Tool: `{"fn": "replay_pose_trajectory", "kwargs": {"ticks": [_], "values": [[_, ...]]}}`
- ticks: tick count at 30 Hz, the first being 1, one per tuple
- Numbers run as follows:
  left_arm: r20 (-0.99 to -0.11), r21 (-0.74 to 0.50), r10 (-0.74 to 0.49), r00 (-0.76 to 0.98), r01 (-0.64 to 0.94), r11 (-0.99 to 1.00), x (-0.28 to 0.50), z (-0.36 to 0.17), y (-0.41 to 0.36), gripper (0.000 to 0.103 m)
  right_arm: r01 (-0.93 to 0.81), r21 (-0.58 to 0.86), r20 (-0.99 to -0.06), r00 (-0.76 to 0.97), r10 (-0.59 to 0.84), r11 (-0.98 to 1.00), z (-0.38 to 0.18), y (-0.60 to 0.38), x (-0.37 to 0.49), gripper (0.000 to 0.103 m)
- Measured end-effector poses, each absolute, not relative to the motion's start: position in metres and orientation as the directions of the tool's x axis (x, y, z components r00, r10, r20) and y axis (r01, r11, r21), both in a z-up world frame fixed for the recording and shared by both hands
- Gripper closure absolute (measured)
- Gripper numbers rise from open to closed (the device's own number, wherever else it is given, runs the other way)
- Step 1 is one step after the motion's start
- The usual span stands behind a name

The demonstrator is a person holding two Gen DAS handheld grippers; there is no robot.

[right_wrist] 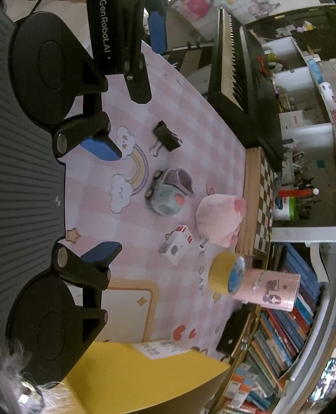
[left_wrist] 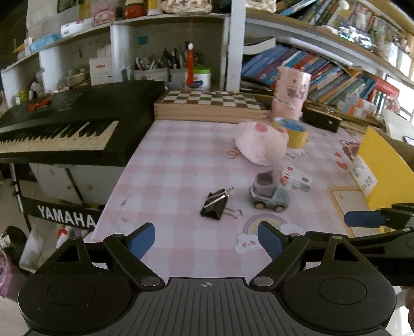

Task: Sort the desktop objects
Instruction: 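Grasp the black binder clip with the left gripper while the right tool approaches the toy car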

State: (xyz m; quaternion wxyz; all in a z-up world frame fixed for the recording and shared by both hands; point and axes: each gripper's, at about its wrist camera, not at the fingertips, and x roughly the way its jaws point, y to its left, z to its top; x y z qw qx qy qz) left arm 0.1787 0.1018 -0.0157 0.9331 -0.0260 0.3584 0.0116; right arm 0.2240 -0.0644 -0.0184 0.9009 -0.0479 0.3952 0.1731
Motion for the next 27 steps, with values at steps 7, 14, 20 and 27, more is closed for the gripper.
{"fn": "replay_pose_trajectory", "kwargs": {"ticks": [7, 14, 20, 27], "values": [[-0.68, -0.04, 0.034, 0.732, -0.083, 0.996, 0.201, -0.019, 0.102, 0.016, -0.391, 0.065, -0.754, 0.583, 0.302, 0.918, -0.026, -0.062, 0.257, 0.033], [-0.686, -0.038, 0.056, 0.725, -0.112, 0.993, 0.216, -0.022, 0.1, 0.016, -0.462, 0.068, -0.772, 0.537, 0.34, 0.884, -0.034, -0.055, 0.282, 0.03], [-0.693, -0.034, 0.072, 0.717, -0.132, 0.991, 0.225, -0.024, 0.098, 0.016, -0.517, 0.056, -0.78, 0.511, 0.361, 0.854, -0.041, -0.047, 0.297, 0.03], [-0.707, -0.028, 0.08, 0.703, -0.141, 0.99, 0.235, -0.027, 0.095, 0.018, -0.552, 0.048, -0.783, 0.497, 0.374, 0.832, -0.048, -0.044, 0.31, 0.03]]}}
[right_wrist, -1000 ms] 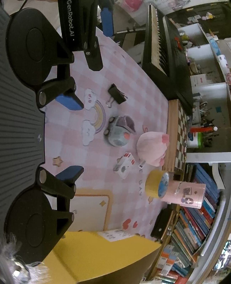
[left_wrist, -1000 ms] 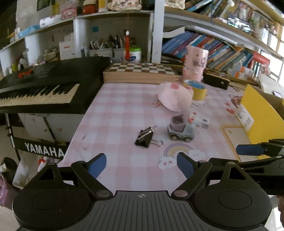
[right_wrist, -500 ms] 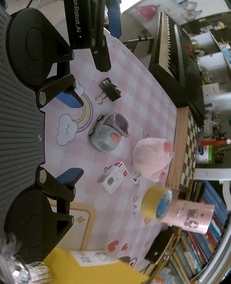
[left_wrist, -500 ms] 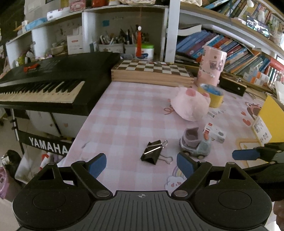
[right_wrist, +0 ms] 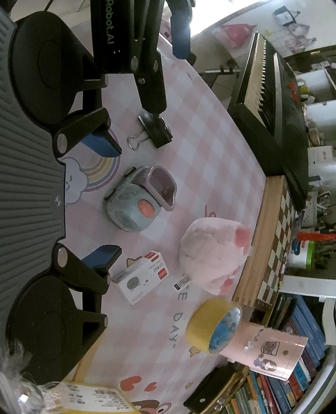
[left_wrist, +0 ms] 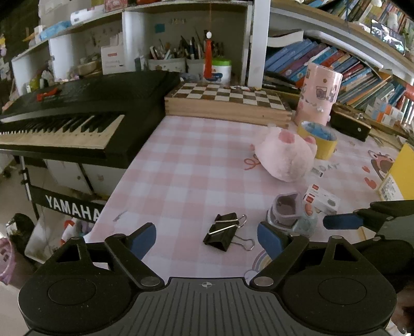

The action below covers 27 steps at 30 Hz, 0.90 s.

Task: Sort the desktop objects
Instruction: 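Grasp the black binder clip with the left gripper while the right tool approaches the toy car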

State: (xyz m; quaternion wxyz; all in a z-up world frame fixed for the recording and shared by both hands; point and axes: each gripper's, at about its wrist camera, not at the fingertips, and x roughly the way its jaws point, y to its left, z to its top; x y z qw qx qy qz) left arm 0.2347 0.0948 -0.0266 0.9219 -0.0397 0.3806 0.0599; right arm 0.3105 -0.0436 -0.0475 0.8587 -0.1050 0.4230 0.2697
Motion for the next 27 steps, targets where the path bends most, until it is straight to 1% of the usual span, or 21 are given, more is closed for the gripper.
{"fn": "replay_pose_trajectory", "kwargs": {"ticks": [3, 6, 8, 9, 11, 12, 14, 15, 17, 20, 24, 26, 27], "values": [[-0.717, -0.024, 0.077, 0.693, -0.135, 0.991, 0.24, -0.029, 0.093, 0.02, -0.558, 0.051, -0.787, 0.488, 0.377, 0.828, -0.05, -0.043, 0.314, 0.032], [-0.728, -0.023, 0.07, 0.682, -0.125, 0.992, 0.245, -0.032, 0.092, 0.028, -0.567, 0.047, -0.789, 0.484, 0.379, 0.822, -0.052, -0.041, 0.318, 0.035], [-0.735, -0.021, 0.065, 0.675, -0.118, 0.993, 0.249, -0.034, 0.091, 0.038, -0.576, 0.041, -0.788, 0.484, 0.381, 0.817, -0.053, -0.04, 0.321, 0.036], [-0.738, -0.02, 0.063, 0.672, -0.115, 0.993, 0.251, -0.034, 0.091, 0.04, -0.579, 0.04, -0.787, 0.484, 0.382, 0.814, -0.054, -0.039, 0.322, 0.037], [-0.741, -0.013, 0.063, 0.668, -0.107, 0.994, 0.256, -0.036, 0.09, 0.051, -0.585, 0.036, -0.784, 0.486, 0.386, 0.81, -0.055, -0.038, 0.325, 0.037], [-0.743, -0.01, 0.061, 0.666, -0.103, 0.995, 0.258, -0.038, 0.089, 0.053, -0.589, 0.032, -0.782, 0.488, 0.387, 0.808, -0.055, -0.037, 0.326, 0.038], [-0.748, -0.01, 0.051, 0.662, -0.088, 0.996, 0.263, -0.04, 0.087, 0.063, -0.599, 0.03, -0.782, 0.485, 0.392, 0.801, -0.056, -0.036, 0.328, 0.039], [-0.749, -0.004, 0.046, 0.66, -0.074, 0.997, 0.266, -0.041, 0.085, 0.066, -0.601, 0.029, -0.78, 0.486, 0.394, 0.798, -0.056, -0.035, 0.329, 0.039], [-0.748, 0.012, 0.042, 0.663, -0.05, 0.999, 0.269, -0.042, 0.081, 0.076, -0.61, 0.024, -0.779, 0.485, 0.398, 0.792, -0.057, -0.034, 0.33, 0.039], [-0.741, 0.034, 0.039, 0.67, -0.021, 0.999, 0.274, -0.043, 0.076, 0.087, -0.621, 0.02, -0.775, 0.486, 0.404, 0.784, -0.057, -0.033, 0.332, 0.04], [-0.727, 0.089, 0.068, 0.683, -0.005, 0.996, 0.278, -0.042, 0.073, 0.091, -0.628, 0.017, -0.772, 0.487, 0.41, 0.778, -0.057, -0.031, 0.334, 0.04], [-0.715, 0.115, 0.085, 0.694, -0.003, 0.993, 0.277, -0.04, 0.071, 0.097, -0.634, 0.018, -0.77, 0.485, 0.415, 0.774, -0.057, -0.03, 0.334, 0.041], [-0.71, 0.121, 0.087, 0.698, -0.001, 0.993, 0.277, -0.039, 0.071, 0.098, -0.636, 0.018, -0.769, 0.485, 0.417, 0.772, -0.057, -0.03, 0.334, 0.044]]}}
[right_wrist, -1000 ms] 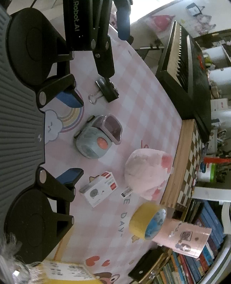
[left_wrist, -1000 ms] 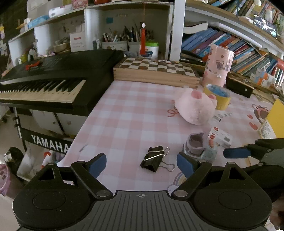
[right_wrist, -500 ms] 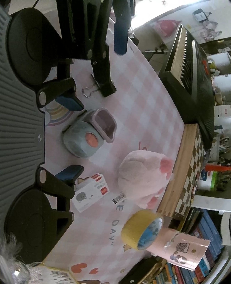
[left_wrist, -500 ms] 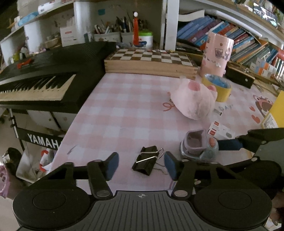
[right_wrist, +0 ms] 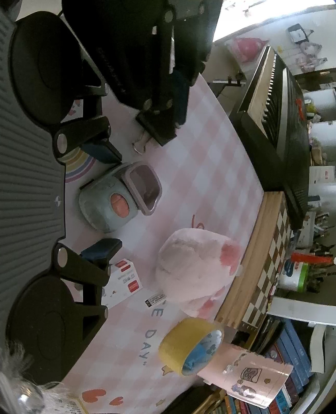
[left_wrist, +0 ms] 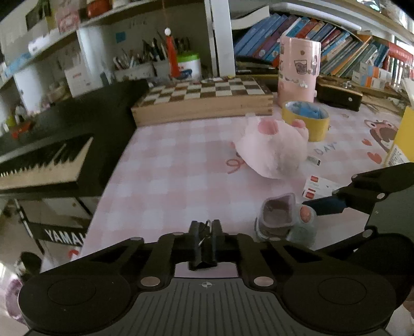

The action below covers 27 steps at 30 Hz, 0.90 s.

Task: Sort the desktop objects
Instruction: 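Grasp the black binder clip with the left gripper while the right tool approaches the toy car, then close the right gripper around the grey-blue toy car and lift it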

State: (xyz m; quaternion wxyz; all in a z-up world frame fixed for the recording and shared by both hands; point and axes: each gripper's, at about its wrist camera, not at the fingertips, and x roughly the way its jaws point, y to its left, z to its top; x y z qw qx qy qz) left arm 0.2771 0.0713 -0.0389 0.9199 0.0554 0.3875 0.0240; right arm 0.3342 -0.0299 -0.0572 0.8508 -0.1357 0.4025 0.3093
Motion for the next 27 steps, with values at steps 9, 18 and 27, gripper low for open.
{"fn": "replay_pose_trajectory", "kwargs": {"ticks": [9, 18, 27], "values": [[-0.704, 0.062, 0.059, 0.708, -0.022, 0.998, 0.271, -0.029, 0.079, 0.103, -0.643, 0.021, -0.75, 0.496, 0.438, 0.766, -0.051, -0.034, 0.328, 0.062], [-0.681, 0.001, 0.033, 0.731, -0.045, 0.999, 0.255, -0.013, 0.086, 0.103, -0.601, 0.045, -0.721, 0.533, 0.442, 0.798, -0.032, -0.048, 0.319, 0.062], [-0.641, -0.046, -0.033, 0.767, 0.005, 0.999, 0.23, 0.005, 0.087, 0.103, -0.512, 0.055, -0.708, 0.585, 0.395, 0.857, -0.014, -0.065, 0.297, 0.062]]}}
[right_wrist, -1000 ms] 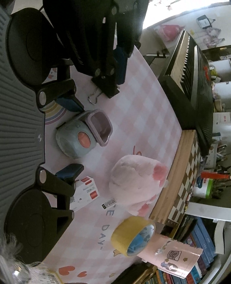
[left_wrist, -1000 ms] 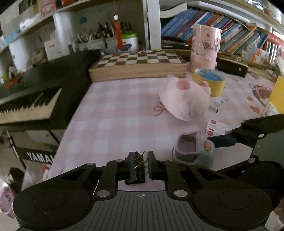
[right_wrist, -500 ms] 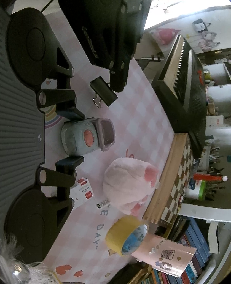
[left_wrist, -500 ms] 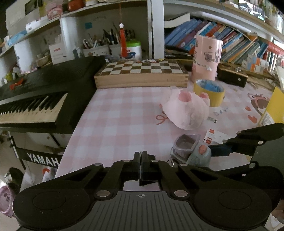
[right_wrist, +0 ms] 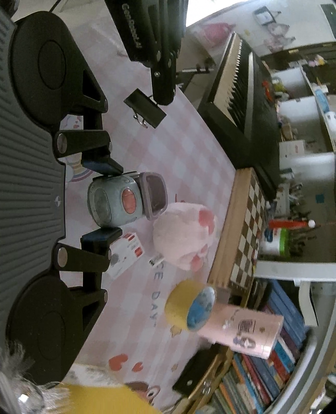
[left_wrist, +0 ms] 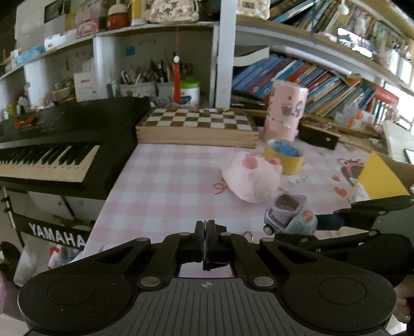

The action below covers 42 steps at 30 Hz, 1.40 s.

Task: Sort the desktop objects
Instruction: 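Close the right gripper around the grey-blue toy car and lift it, then carry the binder clip and toy car in both grippers over the yellow box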

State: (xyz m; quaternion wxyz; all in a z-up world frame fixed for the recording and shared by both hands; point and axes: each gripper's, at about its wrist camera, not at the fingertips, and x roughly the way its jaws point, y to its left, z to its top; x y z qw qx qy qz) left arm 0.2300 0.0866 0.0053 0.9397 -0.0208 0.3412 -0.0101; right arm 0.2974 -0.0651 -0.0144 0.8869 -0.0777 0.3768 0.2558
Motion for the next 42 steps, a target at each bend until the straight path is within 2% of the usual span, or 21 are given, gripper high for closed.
{"fn": "replay_pose_trajectory", "kwargs": {"ticks": [24, 42], "values": [[-0.611, -0.121, -0.194, 0.768, 0.152, 0.981, 0.133, 0.013, 0.108, 0.103, -0.36, 0.052, -0.711, 0.642, 0.287, 0.931, 0.0, -0.06, 0.176, 0.062], [-0.621, -0.096, -0.296, 0.726, 0.304, 0.948, 0.06, 0.013, 0.115, 0.103, -0.226, 0.096, -0.712, 0.665, 0.226, 0.969, -0.008, -0.05, 0.076, 0.062]]}}
